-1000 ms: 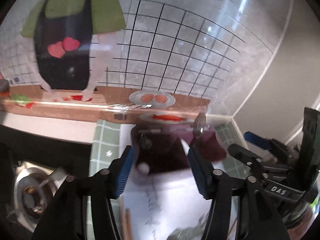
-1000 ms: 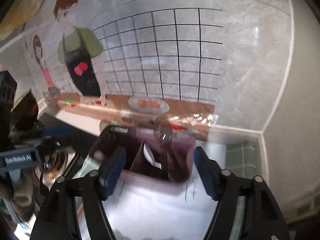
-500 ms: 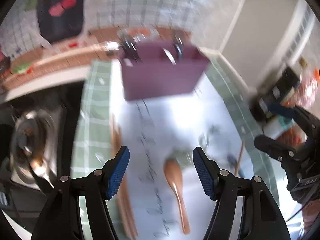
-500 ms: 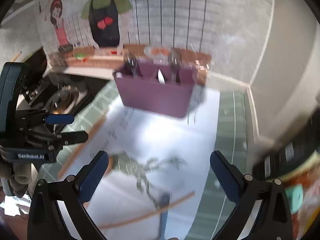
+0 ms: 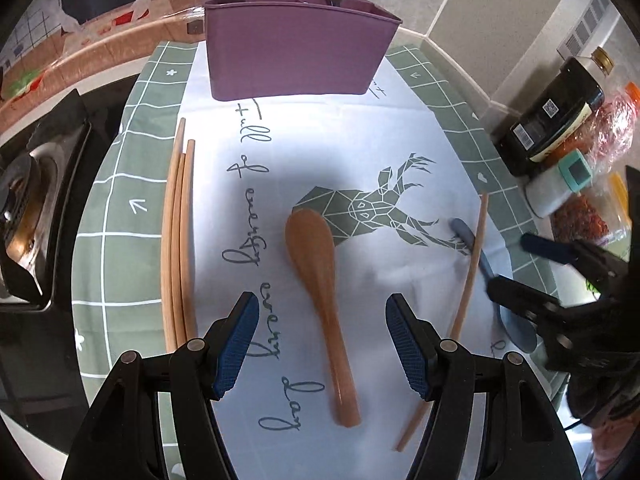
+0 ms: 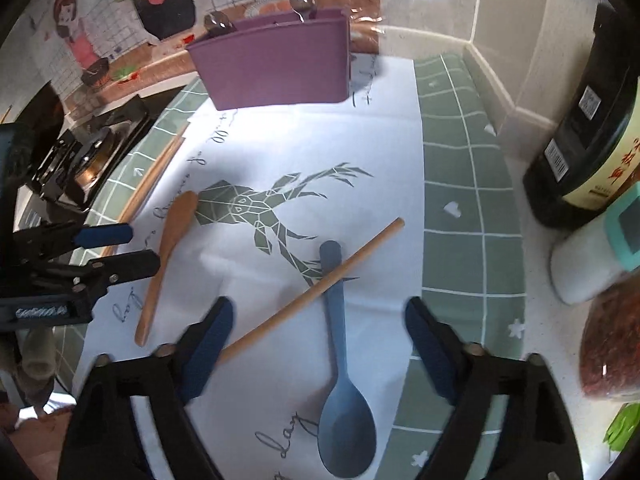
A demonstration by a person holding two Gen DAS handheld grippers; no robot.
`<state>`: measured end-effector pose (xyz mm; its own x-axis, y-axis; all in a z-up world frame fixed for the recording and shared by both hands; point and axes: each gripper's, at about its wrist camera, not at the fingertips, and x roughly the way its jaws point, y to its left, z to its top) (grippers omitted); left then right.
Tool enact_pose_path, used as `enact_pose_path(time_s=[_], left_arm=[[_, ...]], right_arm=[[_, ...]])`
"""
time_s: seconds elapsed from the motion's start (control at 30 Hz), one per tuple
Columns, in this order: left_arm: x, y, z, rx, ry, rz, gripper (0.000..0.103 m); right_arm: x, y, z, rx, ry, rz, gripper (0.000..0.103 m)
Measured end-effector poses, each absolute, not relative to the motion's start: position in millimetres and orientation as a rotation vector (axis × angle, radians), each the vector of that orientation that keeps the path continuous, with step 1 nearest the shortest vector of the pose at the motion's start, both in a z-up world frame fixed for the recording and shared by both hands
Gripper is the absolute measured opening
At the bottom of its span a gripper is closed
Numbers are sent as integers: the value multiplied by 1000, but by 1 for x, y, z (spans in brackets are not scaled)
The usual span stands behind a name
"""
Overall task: Organize utensils
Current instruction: 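Grasp a wooden chopstick with the right tool while the left tool grasps the wooden spoon, then lift the chopstick with the right tool while the left tool lifts the wooden spoon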
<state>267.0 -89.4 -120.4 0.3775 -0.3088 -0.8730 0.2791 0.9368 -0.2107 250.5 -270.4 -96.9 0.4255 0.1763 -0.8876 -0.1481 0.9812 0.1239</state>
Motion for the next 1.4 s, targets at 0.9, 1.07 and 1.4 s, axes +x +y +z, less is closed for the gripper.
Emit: enact_pose_path(time_s=[0.9, 1.07, 1.4], left_arm=[[301, -105, -127, -113, 1180, -343, 51], [311, -116, -138, -57, 1198, -320, 35], [286, -102, -128, -54, 1131, -316, 30]], right_arm=[[272, -253, -91, 19, 1085, 360, 6], [268, -261, -86, 21, 1071, 388, 10], [273, -239, -94, -33, 1086, 428, 18]])
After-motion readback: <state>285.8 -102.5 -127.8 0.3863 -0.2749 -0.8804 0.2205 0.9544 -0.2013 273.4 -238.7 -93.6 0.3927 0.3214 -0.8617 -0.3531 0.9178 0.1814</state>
